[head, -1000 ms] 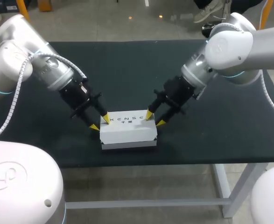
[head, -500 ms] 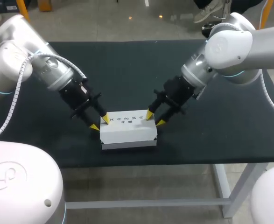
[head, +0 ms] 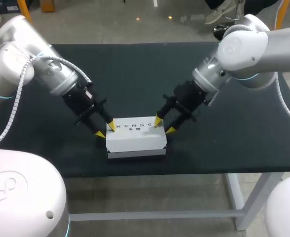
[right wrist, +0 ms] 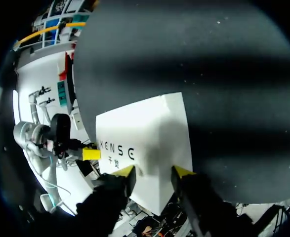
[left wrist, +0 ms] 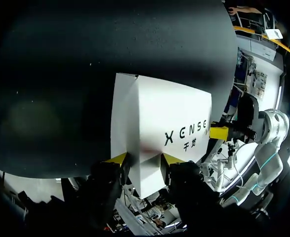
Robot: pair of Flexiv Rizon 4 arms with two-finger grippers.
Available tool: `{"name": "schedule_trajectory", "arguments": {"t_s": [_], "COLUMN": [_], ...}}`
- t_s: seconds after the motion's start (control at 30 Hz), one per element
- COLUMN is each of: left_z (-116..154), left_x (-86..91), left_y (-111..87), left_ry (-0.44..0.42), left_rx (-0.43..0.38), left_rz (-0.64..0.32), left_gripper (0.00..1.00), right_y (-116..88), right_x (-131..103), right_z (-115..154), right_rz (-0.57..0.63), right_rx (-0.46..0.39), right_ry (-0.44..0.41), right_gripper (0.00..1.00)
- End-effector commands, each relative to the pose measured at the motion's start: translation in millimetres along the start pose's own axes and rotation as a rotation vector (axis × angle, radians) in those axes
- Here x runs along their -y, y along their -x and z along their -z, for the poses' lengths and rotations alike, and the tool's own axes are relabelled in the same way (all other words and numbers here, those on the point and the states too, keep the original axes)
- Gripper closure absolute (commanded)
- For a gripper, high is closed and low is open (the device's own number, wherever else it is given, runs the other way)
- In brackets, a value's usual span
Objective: Assemble the packaging by folding the flat box into shape, placing the metal phone stand inside, and closing the box properly
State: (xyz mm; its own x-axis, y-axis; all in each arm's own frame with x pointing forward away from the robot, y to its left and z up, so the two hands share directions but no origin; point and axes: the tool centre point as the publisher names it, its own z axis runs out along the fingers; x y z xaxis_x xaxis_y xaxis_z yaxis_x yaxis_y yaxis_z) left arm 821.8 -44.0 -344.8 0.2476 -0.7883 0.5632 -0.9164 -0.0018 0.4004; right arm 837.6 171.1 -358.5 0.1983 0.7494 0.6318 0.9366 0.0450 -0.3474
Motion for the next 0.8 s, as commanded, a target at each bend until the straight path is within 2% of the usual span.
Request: {"name": "schedule_trajectory", "arguments": {"t_s": [0.03,0.23,0.5,0.8], "left_z": [-1.0,1.8,3.4,5.8], "left_x": [4.9,5.9,5.2,4.1], "left_y": [-5.1,-6.0,-8.2,-12.0], "left_ry": [0.019,0.036,0.055,0.086], "left_rx": [0.006,-0.001,0.0,0.016], "left_rz": [0.007,0.012,0.022,0.041], "left_gripper": [0.56,0.55,0.55,0.55], "right_y": [-3.2,-4.6,-9.3,-12.6], "right_x": [-7.2,-9.4,-9.7,-10.8], "right_z": [-0.9,1.2,4.5,7.0], "right_rz": [-0.01,-0.022,-0.041,-0.093], "right_rx": [-0.013,-0.027,-0.021,-0.003], "right_ry": [-0.051,-0.081,-0.102,-0.127], "right_gripper": [0.46,0.44,0.5,0.51]}}
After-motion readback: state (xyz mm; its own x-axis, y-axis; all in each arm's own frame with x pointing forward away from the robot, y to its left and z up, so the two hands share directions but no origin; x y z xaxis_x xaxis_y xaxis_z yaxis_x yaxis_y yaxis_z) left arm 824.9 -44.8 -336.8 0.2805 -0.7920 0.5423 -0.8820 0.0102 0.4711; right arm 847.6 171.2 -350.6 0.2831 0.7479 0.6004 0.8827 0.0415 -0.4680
